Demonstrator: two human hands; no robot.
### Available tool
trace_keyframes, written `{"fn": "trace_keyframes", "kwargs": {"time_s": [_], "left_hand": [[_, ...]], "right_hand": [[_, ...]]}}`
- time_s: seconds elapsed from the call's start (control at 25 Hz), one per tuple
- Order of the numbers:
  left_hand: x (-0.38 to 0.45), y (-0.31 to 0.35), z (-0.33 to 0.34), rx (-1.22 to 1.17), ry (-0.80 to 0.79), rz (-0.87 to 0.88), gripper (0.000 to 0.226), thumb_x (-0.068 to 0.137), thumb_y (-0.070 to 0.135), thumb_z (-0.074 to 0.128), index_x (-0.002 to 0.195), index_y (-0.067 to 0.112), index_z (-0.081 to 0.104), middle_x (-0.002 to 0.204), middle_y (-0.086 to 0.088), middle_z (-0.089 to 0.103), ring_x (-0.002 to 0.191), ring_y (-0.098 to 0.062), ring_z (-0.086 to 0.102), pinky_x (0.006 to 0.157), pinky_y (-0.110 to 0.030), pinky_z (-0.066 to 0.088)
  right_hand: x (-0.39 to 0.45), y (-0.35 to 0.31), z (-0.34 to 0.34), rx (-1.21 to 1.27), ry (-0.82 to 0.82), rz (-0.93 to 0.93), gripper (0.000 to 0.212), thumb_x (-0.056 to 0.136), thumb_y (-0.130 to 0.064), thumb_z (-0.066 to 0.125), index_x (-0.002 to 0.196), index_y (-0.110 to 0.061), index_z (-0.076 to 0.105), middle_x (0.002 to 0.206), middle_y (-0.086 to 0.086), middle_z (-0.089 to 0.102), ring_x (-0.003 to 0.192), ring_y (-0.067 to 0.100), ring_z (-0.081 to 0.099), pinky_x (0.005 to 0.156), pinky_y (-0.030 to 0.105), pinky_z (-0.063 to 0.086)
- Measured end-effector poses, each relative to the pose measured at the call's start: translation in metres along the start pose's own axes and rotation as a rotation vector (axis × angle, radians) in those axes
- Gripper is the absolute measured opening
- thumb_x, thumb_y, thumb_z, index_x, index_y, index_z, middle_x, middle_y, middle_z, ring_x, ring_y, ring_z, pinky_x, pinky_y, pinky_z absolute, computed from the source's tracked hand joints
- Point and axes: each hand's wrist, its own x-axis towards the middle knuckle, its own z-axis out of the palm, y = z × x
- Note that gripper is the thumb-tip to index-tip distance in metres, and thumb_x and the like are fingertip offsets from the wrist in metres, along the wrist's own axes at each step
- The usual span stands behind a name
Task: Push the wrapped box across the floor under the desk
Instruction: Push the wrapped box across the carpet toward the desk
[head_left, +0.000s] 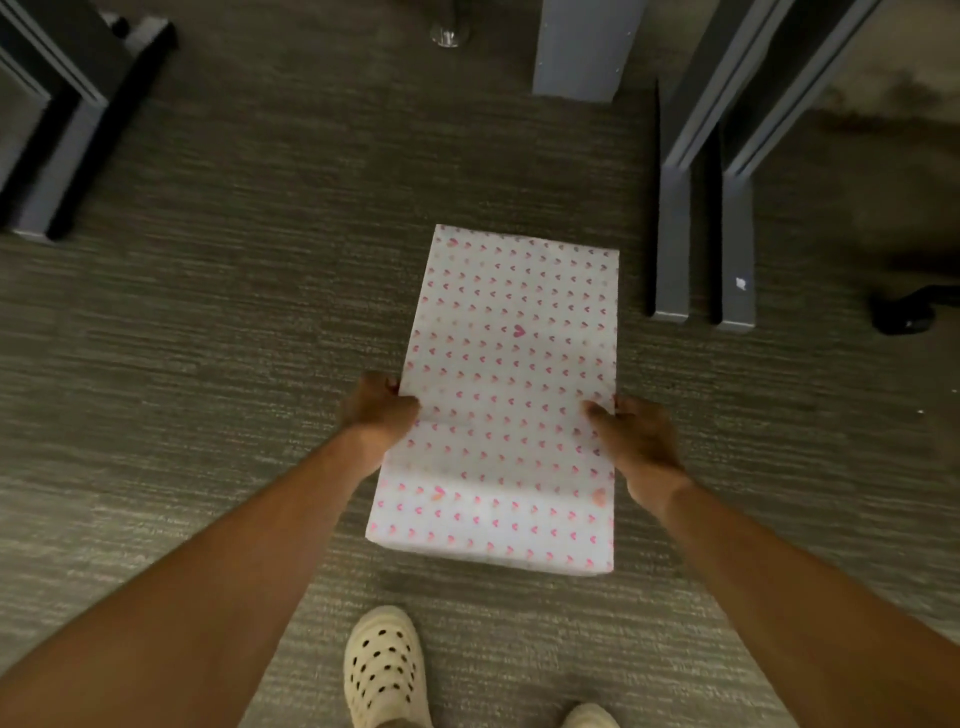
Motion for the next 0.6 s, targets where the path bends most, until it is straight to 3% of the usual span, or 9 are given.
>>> {"fn": "trace_keyframes", "kwargs": {"time_s": [0.08,0.2,0.24,0.36,0.48,0.6], "left_hand": [[0.014,0.014,-0.018,-0.035,-0.064,0.086,0.011,0.091,0.009,0.057,0.096,0.009,0.067,0.095,-0.009,0.070,0.088,-0.026,0.068,0.060,-0.028,0.051],[0.032,0.036,-0.034,-0.057,-0.158,0.187,0.011,0.094,0.011,0.056,0.089,0.012,0.065,0.088,-0.003,0.068,0.083,-0.019,0.068,0.055,-0.021,0.048],[0.045,0.044,-0.033,-0.051,-0.145,0.182,0.009,0.095,0.013,0.057,0.095,0.010,0.066,0.092,-0.003,0.068,0.085,-0.019,0.068,0.055,-0.021,0.046],[0.089,0.065,-0.026,-0.029,-0.053,0.110,0.033,0.091,0.021,0.064,0.122,0.008,0.062,0.114,-0.011,0.067,0.098,-0.026,0.066,0.061,-0.029,0.048],[0.134,0.084,-0.015,-0.038,-0.040,0.124,0.037,0.090,0.021,0.064,0.125,0.009,0.060,0.118,-0.010,0.065,0.097,-0.025,0.064,0.060,-0.030,0.049],[0.173,0.110,-0.007,-0.019,-0.011,0.163,0.033,0.092,0.019,0.063,0.122,0.008,0.060,0.112,-0.010,0.064,0.091,-0.022,0.061,0.056,-0.027,0.046]], "right_hand": [[0.006,-0.024,0.005,0.021,-0.011,-0.050,0.006,0.091,-0.034,0.068,0.088,-0.030,0.064,0.096,-0.005,0.068,0.088,0.019,0.068,0.068,0.031,0.057],[0.018,-0.052,0.009,0.008,-0.001,-0.105,0.008,0.092,-0.037,0.066,0.092,-0.029,0.064,0.103,-0.004,0.069,0.087,0.017,0.068,0.061,0.025,0.053],[0.026,-0.057,0.010,0.012,-0.001,-0.099,0.015,0.092,-0.038,0.066,0.098,-0.025,0.066,0.107,-0.002,0.069,0.088,0.018,0.069,0.062,0.025,0.053],[0.065,-0.072,0.016,0.009,0.038,-0.068,0.038,0.089,-0.039,0.069,0.117,-0.014,0.064,0.119,0.006,0.067,0.099,0.024,0.068,0.064,0.027,0.055],[0.113,-0.092,0.023,-0.004,0.091,-0.093,0.050,0.084,-0.041,0.074,0.123,-0.012,0.061,0.125,0.007,0.064,0.105,0.026,0.066,0.064,0.025,0.053],[0.161,-0.111,0.031,-0.061,0.120,-0.145,0.042,0.085,-0.042,0.073,0.115,-0.013,0.065,0.119,0.006,0.066,0.096,0.023,0.065,0.063,0.025,0.051]]}}
